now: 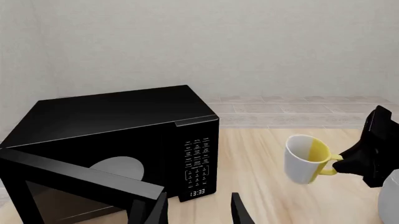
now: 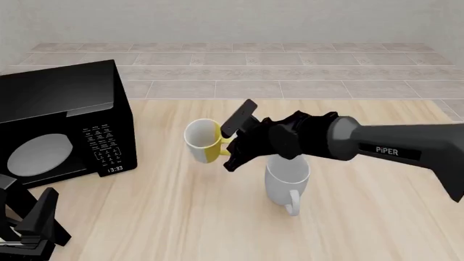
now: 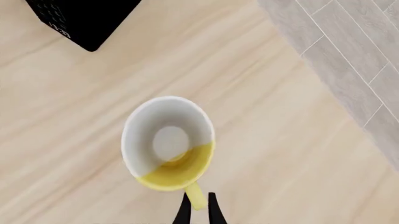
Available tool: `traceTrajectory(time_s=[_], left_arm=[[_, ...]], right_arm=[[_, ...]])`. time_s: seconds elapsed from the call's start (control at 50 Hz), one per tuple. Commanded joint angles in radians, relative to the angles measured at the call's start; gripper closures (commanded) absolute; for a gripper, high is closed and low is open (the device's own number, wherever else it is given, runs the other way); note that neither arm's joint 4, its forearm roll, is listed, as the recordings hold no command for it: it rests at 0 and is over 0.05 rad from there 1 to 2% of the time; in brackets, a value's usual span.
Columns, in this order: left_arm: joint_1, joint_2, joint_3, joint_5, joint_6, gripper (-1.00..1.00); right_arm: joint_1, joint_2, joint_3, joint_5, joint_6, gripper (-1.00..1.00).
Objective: Put the yellow and white mug to the front of the white mug.
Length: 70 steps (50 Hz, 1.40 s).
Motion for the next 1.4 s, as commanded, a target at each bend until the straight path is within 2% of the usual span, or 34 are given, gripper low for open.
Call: traceTrajectory(time_s=[0.02, 0.38, 0.82, 1.4], left_arm=[[0.0, 0.0, 0.0, 0.0, 0.0, -1.0], [0.0, 0.0, 0.0, 0.0, 0.0, -1.0], [0.0, 0.0, 0.0, 0.0, 0.0, -1.0], [0.0, 0.0, 0.0, 0.0, 0.0, -1.0]], right_arm=[[-0.027, -0.056, -0.015, 0.024, -0.001, 1.0], [-0.111, -0.083, -0.035, 0.057, 0.018, 1.0], [-0.211, -0.073, -0.021, 0.024, 0.067, 1.0], [-0.323, -0.014, -0.004, -0.021, 0.075, 1.0]])
